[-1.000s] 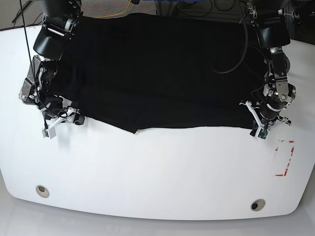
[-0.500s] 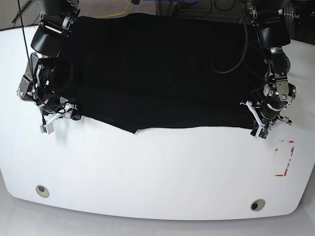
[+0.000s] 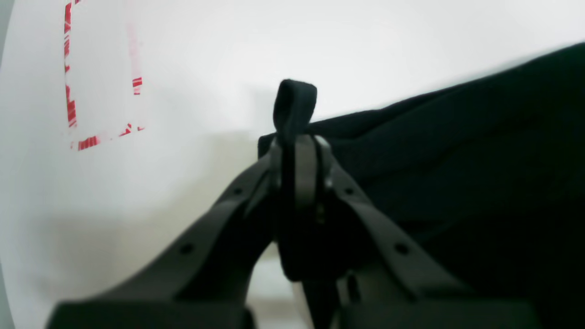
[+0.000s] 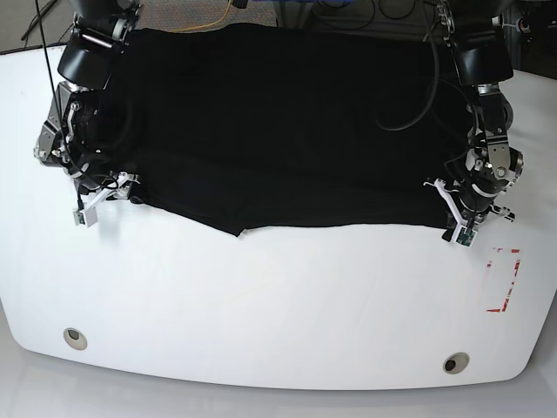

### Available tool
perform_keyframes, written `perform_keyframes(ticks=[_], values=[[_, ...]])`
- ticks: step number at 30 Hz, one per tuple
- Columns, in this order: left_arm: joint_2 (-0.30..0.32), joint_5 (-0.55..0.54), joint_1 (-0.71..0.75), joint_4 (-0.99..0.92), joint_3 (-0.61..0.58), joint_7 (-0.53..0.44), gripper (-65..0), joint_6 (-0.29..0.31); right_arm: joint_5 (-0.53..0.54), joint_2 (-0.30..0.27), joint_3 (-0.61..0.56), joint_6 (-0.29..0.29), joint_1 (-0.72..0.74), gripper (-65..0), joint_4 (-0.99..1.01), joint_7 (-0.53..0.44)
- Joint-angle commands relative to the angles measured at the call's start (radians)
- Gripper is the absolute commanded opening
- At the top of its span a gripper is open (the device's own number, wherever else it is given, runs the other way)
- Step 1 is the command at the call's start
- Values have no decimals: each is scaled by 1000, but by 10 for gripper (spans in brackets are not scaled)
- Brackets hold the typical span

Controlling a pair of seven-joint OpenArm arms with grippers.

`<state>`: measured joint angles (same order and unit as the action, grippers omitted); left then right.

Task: Layout the t-shirt on the table in an organized manner, then fold the t-shirt properly
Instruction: 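Press and adjust the folded hem edge with the right gripper, then regrip the folded hem end with the right gripper, left gripper holding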

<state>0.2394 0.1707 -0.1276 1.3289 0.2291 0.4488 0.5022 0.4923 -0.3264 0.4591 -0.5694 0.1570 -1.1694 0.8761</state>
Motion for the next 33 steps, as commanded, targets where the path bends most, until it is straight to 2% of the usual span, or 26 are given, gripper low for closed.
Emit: perform_keyframes(ticks=[1, 6, 9, 15, 18, 23, 33], values=[[13, -9, -20, 16, 3, -21, -650, -6, -2, 5, -1, -5, 10, -236, -14, 15], [13, -9, -20, 16, 2, -21, -650, -6, -2, 14, -3, -5, 10, -241, -16, 15], [13, -9, -20, 16, 2, -21, -650, -6, -2, 14, -3, -5, 13, -277, -16, 15], [13, -9, -20, 16, 2, -21, -650, -6, -2, 14, -1, -5, 16, -455, -16, 15], [13, -9, -20, 16, 2, -21, -650, -6, -2, 14, -1, -5, 23, -520, -16, 15], [15, -9, -20, 16, 2, -21, -650, -6, -2, 14, -1, -5, 36, -556, -16, 15], [15, -9, -20, 16, 2, -21, -650, -6, -2, 11, -3, -5, 56, -561, -17, 15]])
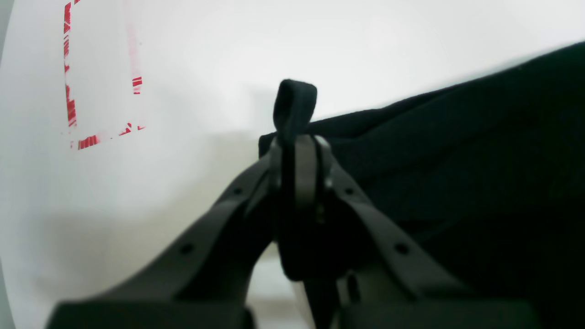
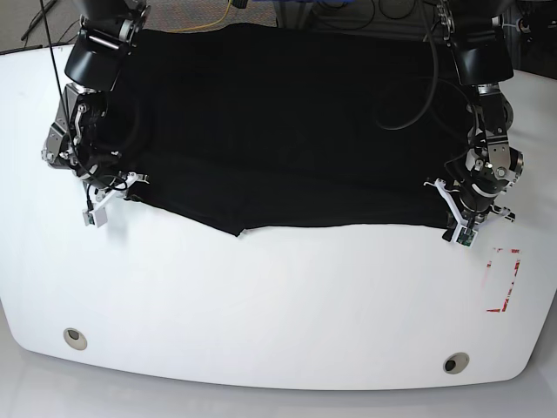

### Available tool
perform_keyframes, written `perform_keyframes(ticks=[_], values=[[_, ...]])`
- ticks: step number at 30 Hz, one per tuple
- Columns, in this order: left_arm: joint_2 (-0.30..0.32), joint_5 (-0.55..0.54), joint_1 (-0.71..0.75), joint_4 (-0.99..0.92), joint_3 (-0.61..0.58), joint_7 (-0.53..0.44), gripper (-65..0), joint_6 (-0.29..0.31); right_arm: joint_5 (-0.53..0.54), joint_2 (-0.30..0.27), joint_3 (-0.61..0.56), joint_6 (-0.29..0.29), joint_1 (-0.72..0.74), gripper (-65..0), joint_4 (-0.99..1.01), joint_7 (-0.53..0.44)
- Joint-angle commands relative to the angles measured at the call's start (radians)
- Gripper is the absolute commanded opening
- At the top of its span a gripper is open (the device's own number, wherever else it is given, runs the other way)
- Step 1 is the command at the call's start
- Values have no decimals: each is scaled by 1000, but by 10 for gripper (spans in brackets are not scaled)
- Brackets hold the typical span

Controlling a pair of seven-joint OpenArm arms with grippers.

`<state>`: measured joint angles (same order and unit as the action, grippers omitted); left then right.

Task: Layout the t-shirt on the table in an organized manner, then fold the t-shirt properly
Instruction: 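Regrip the folded hem end with the right gripper, left gripper holding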

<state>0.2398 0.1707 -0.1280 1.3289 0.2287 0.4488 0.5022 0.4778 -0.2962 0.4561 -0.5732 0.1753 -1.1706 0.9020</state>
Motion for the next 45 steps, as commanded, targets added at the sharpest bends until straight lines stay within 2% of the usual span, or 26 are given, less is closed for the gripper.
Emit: perform_keyframes(ticks=[1, 6, 11, 21, 32, 35, 38, 39, 40, 41, 43, 45], values=[[14, -9, -20, 16, 2, -21, -650, -6, 12, -19, 0, -1, 40, -562, -16, -11], [14, -9, -20, 16, 2, -23, -650, -6, 14, -21, 2, -1, 46, -569, -19, -10], [14, -9, -20, 16, 2, -23, -650, -6, 14, -22, 2, -1, 59, -622, -68, -5], [14, -9, -20, 16, 2, -23, -650, -6, 12, -22, 5, 3, 65, -624, -196, 67], [14, -9, -20, 16, 2, -23, -650, -6, 9, -21, 5, 9, 65, -621, -268, 70], [14, -9, -20, 16, 2, -23, -650, -6, 6, -22, 5, 18, 62, -557, -263, 70], [14, -9, -20, 16, 2, -23, -650, -6, 6, -22, 7, 68, 59, -417, -233, 67], [14, -9, -20, 16, 2, -23, -650, -6, 6, -22, 7, 77, 57, -392, -225, 64], [14, -9, -20, 16, 2, -23, -650, -6, 6, -24, 7, 86, 53, -330, -205, 58], [14, -9, -20, 16, 2, -23, -650, -6, 6, -27, 8, 91, 48, -300, -196, 49], [14, -9, -20, 16, 2, -23, -650, -6, 6, -36, 16, 91, 36, -257, -171, 15], [14, -9, -20, 16, 2, -23, -650, -6, 6, -39, 16, 92, 31, -253, -145, -8]])
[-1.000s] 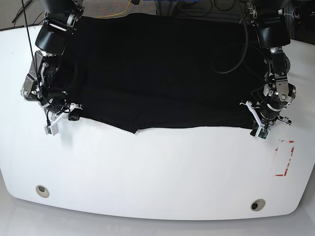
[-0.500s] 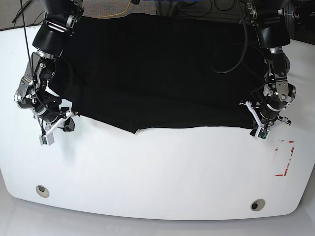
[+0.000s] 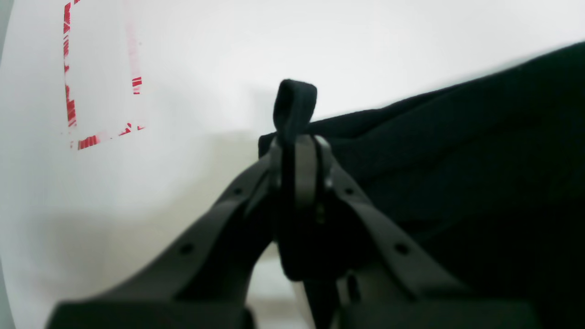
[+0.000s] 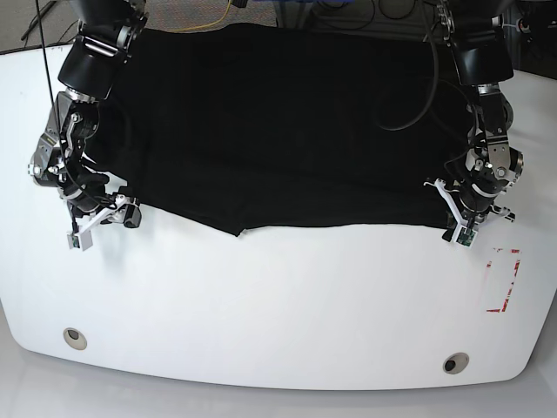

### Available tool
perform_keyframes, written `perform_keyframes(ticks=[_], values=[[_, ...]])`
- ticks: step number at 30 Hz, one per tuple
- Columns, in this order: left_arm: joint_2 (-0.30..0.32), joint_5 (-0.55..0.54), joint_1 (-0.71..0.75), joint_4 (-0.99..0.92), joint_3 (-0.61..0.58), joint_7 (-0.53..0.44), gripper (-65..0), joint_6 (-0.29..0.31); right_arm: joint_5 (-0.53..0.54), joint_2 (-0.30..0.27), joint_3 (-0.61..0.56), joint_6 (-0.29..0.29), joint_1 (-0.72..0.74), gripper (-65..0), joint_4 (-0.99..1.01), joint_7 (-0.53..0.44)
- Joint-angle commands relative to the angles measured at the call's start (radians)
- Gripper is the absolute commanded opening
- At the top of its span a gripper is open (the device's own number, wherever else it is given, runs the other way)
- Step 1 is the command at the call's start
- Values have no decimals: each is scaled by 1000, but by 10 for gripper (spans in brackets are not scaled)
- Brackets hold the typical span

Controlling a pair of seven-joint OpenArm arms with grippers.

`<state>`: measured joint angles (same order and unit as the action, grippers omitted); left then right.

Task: Layout the t-shirt on the table in an organized manner, then fold the t-shirt properly
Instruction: 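Regrip the folded hem end with the right gripper, left gripper holding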

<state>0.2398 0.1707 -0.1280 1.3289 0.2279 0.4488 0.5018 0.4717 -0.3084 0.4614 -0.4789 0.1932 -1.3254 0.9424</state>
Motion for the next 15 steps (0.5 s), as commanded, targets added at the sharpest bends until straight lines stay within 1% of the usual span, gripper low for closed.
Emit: perform_keyframes(ticks=[1, 5, 10, 15], values=[[14, -9, -20, 16, 3, -23, -650, -5, 12, -30, 10, -4, 15, -256, 34, -55], [14, -9, -22, -4, 3, -23, -650, -5, 14, -35, 17, -7, 21, -257, 119, -62], [14, -9, -22, -13, 3, -25, -650, -5, 19, -44, 27, -11, 19, -257, 183, -116], [14, -9, -22, -12, 3, -25, -650, -5, 19, -45, 29, -57, 21, -257, 252, -125]])
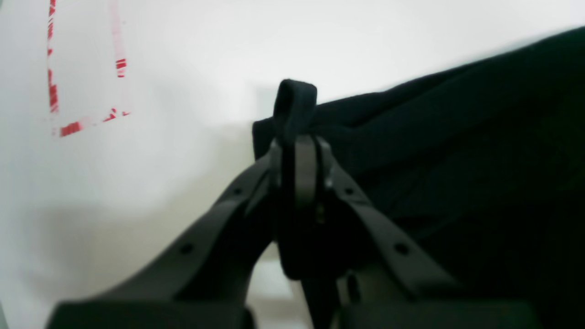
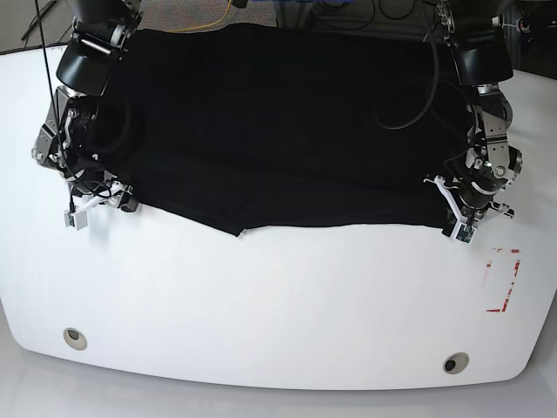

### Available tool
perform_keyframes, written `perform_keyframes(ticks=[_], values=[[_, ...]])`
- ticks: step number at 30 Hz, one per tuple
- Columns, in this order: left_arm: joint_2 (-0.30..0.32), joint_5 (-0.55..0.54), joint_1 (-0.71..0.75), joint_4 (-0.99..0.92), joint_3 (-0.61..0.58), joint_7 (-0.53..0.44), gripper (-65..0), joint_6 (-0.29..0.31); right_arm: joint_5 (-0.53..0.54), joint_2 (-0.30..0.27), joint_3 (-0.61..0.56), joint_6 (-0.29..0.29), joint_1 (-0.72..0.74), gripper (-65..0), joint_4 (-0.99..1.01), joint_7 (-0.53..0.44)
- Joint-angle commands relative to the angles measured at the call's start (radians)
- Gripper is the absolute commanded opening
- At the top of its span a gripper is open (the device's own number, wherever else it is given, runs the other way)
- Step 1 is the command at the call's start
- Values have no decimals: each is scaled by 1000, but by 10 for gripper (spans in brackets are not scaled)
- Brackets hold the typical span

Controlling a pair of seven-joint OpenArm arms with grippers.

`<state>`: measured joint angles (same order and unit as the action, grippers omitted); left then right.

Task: Layout the t-shirt on the table in an organized manner, then fold the t-shirt properly
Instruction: 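Regrip the folded hem end with the right gripper, left gripper holding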

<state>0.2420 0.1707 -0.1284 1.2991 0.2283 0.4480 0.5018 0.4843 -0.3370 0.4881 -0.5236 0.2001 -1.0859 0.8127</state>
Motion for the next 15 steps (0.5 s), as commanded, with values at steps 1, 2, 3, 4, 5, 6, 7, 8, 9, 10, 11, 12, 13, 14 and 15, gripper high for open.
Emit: perform_keyframes(ticks=[1, 2, 3, 4, 5, 6, 7, 8, 9, 10, 11, 12, 13, 14, 15], values=[[12, -9, -21, 18, 3, -24, -650, -5, 6, -15, 2, -16, 14, -257, 19, 4], [12, -9, -21, 18, 3, -24, -650, -5, 6, -12, 4, -17, 14, -257, 19, 4], [12, -9, -21, 18, 3, -24, -650, -5, 7, -10, 4, -17, 14, -257, 19, 4], [12, -9, -21, 18, 3, -24, -650, -4, 7, -9, 4, -17, 14, -257, 19, 7], [12, -9, -21, 18, 3, -24, -650, -4, 7, -9, 4, -17, 14, -257, 19, 9], [12, -9, -21, 20, 3, -24, -650, -4, 7, -6, 4, -17, 11, -257, 19, 10], [12, -9, -21, 20, 3, -24, -650, -4, 9, -3, 4, -17, 11, -257, 19, 10], [12, -9, -21, 20, 3, -24, -650, -4, 9, 13, 4, -17, 9, -258, 19, 15], [12, -9, -21, 20, 3, -24, -650, -4, 9, 22, 4, -17, 9, -262, 19, 23], [12, -9, -21, 20, 3, -24, -650, -4, 9, 28, 4, -17, 9, -263, 19, 30], [12, -9, -21, 20, 3, -24, -650, -4, 9, 31, 4, -17, 9, -267, 19, 41], [12, -9, -21, 20, 3, -24, -650, -4, 9, 31, 4, -17, 9, -268, 19, 47], [12, -9, -21, 20, 3, -24, -650, -4, 9, 36, 4, -17, 11, -272, 19, 60], [12, -9, -21, 20, 3, -24, -650, -4, 9, 39, 4, -17, 11, -273, 19, 64], [12, -9, -21, 20, 1, -24, -650, -4, 9, 49, 4, -17, 11, -276, 19, 70]])
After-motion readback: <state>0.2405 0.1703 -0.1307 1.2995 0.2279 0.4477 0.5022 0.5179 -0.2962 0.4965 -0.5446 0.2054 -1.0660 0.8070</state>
